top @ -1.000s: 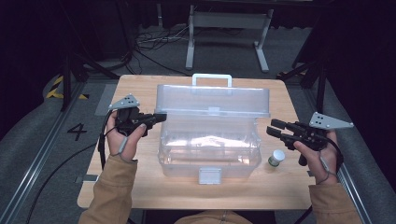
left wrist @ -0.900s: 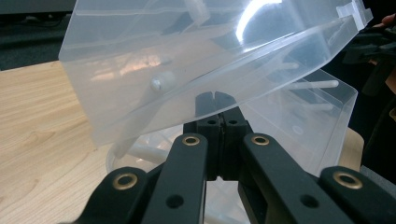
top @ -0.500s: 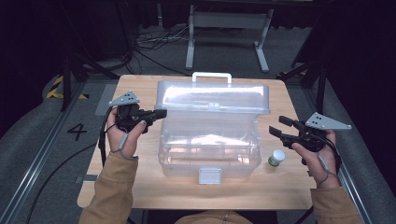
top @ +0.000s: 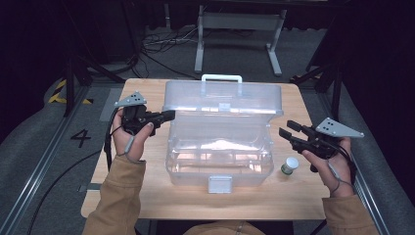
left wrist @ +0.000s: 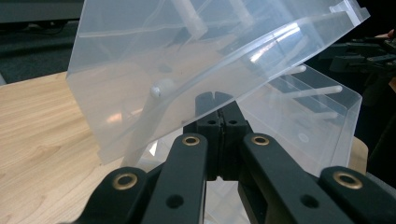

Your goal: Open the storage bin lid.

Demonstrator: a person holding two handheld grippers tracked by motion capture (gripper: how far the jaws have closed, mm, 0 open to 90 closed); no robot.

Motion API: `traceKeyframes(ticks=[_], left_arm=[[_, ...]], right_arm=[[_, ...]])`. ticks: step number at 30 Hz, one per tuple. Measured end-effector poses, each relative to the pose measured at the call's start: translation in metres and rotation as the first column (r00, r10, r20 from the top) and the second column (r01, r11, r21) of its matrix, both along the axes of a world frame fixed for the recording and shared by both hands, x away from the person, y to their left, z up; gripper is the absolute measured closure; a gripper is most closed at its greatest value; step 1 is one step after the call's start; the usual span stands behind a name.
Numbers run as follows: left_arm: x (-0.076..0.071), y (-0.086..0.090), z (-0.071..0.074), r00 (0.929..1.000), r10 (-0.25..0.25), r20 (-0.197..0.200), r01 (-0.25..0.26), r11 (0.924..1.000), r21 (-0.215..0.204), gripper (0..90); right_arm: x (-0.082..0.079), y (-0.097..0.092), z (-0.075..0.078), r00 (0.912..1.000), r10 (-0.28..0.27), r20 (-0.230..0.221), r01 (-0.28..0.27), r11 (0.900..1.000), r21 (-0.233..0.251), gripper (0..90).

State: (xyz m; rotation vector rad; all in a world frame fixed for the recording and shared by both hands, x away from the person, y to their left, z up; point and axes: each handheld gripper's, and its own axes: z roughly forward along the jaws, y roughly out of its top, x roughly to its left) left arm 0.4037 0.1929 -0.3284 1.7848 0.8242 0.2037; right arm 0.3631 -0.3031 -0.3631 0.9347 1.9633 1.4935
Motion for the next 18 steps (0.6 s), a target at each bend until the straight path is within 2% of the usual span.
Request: traceKeyframes(ticks=[3,7,8,12,15,18], left_arm=[[0.002,-0.001,0.000,1.0000,-0.009,0.000,0.009,1.0000,0.001,90.0],[0.004,-0.002,0.001,0.9999,-0.014,-0.001,0.014,0.9999,0.004,90.0],[0.005,-0.003,0.001,0.9999,-0.012,-0.001,0.012,0.9999,0.002,90.0],[0.007,-0.003,0.001,0.9999,-0.015,-0.001,0.015,0.9999,0.004,90.0],[0.008,-0.003,0.002,0.9998,-0.018,-0.001,0.018,0.9998,0.000,90.0],[0.009,-0.004,0.002,0.9999,-0.016,-0.002,0.016,0.9999,0.001,90.0]], right_arm=[[0.001,0.005,0.004,0.9988,-0.044,0.022,0.044,0.9979,-0.046,51.3],[0.001,0.010,0.012,0.9935,-0.105,0.045,0.106,0.9938,-0.033,51.9],[0.001,0.012,0.014,0.9920,-0.121,0.036,0.122,0.9920,-0.030,50.3],[0.002,0.021,0.019,0.9899,-0.139,0.024,0.140,0.9894,-0.036,48.0],[0.004,0.028,0.021,0.9858,-0.165,0.033,0.166,0.9852,-0.043,47.3],[0.007,0.033,0.022,0.9812,-0.191,0.030,0.192,0.9812,-0.023,46.9]])
